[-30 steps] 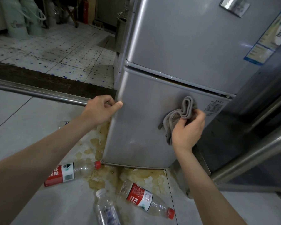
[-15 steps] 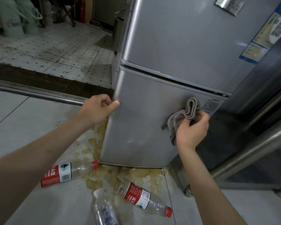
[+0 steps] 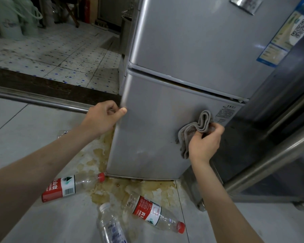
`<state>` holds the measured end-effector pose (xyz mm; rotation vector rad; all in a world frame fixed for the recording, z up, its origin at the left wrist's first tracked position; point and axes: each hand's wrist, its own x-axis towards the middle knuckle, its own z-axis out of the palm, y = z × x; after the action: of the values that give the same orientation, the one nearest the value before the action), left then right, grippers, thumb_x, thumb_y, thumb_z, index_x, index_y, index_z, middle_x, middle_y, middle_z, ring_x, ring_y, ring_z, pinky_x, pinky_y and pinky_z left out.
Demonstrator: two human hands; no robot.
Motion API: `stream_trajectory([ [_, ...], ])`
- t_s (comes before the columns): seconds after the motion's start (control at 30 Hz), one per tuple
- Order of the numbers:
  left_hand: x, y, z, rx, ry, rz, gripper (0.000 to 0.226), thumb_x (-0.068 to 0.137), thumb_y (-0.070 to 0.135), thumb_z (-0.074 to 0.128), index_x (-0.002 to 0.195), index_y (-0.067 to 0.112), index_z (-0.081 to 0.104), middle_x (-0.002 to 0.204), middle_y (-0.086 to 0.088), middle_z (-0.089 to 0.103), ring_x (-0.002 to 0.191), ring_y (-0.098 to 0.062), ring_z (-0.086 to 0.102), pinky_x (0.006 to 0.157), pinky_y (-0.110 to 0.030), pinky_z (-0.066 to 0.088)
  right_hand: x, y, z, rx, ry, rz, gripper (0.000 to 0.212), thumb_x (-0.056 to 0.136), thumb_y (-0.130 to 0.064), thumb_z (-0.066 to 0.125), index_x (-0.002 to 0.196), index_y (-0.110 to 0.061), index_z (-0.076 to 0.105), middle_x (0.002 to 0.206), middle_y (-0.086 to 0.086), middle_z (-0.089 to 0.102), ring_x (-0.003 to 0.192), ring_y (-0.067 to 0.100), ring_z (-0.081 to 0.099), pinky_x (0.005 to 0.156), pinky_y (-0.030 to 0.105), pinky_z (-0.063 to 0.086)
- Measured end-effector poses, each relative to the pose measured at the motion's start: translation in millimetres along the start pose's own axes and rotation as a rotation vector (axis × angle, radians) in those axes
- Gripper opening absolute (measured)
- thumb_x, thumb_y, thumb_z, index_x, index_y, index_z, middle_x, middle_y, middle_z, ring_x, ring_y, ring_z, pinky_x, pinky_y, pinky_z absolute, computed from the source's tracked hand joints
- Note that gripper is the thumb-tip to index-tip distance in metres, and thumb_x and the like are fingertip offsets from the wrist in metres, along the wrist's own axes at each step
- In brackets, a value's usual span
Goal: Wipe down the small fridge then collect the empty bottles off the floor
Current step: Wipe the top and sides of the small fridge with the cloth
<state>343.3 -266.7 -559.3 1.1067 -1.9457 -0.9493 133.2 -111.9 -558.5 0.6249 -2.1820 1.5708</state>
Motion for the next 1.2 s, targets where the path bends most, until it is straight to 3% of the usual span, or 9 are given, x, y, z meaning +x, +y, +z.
stream_trajectory([
  [0.13, 0, 0, 0, 0.008, 0.001, 0.001, 0.035, 0.088, 0.046, 0.057, 0.08, 0.011, 0.058, 0.079, -0.01, 0.068, 0.061, -0.018, 0.061, 0.06, -0.027, 0.047, 12, 3, -1, 0.008, 0.056, 0.043, 0.028, 0.083, -0.003, 0.059, 0.109, -0.006, 0.051, 0.111, 0.016, 0.06, 0.106, 0.034, 0.057, 0.091, 0.042, 0.042],
  [0.2, 1, -1, 1, 0.001, 0.007, 0.008, 0.035, 0.087, 0.046, 0.057, 0.08, 0.012, 0.059, 0.078, -0.009, 0.068, 0.064, -0.021, 0.063, 0.066, -0.034, 0.052, 14, 5, -1, 0.029, 0.068, 0.042, 0.026, 0.081, -0.003, 0.06, 0.106, -0.007, 0.052, 0.108, 0.015, 0.061, 0.103, 0.033, 0.058, 0.091, 0.044, 0.045],
  [0.43, 2, -3, 2, -0.004, 0.016, 0.005, 0.036, 0.087, 0.048, 0.058, 0.08, 0.013, 0.059, 0.078, -0.008, 0.068, 0.066, -0.024, 0.064, 0.072, -0.038, 0.053, 14, 10, 1, 0.037, 0.115, 0.129, 0.027, 0.083, -0.005, 0.059, 0.109, -0.004, 0.053, 0.111, 0.018, 0.059, 0.104, 0.032, 0.057, 0.091, 0.037, 0.042],
  [0.77, 2, -4, 1, 0.005, 0.012, 0.017, 0.037, 0.087, 0.05, 0.056, 0.079, 0.014, 0.058, 0.077, -0.009, 0.067, 0.068, -0.025, 0.064, 0.073, -0.041, 0.053, 3, 35, 0, -0.16, -0.13, 0.341, 0.038, 0.087, -0.006, 0.053, 0.121, 0.003, 0.04, 0.124, 0.03, 0.052, 0.116, 0.043, 0.05, 0.096, 0.043, 0.039],
  [1.03, 1, -3, 2, -0.004, 0.012, 0.018, 0.036, 0.087, 0.05, 0.056, 0.079, 0.015, 0.058, 0.08, -0.009, 0.068, 0.071, -0.027, 0.065, 0.073, -0.04, 0.053, 1, 42, 1, -0.106, -0.126, 0.323, 0.039, 0.087, -0.006, 0.054, 0.122, 0.002, 0.039, 0.124, 0.028, 0.053, 0.117, 0.042, 0.049, 0.099, 0.042, 0.038],
  [1.2, 2, -5, 2, -0.011, 0.014, 0.009, 0.035, 0.086, 0.05, 0.057, 0.076, 0.016, 0.056, 0.08, -0.01, 0.067, 0.07, -0.028, 0.065, 0.072, -0.039, 0.052, -7, 42, 4, -0.03, -0.043, 0.177, 0.032, 0.089, -0.009, 0.053, 0.117, 0.0, 0.042, 0.115, 0.025, 0.058, 0.11, 0.041, 0.054, 0.093, 0.042, 0.041],
])
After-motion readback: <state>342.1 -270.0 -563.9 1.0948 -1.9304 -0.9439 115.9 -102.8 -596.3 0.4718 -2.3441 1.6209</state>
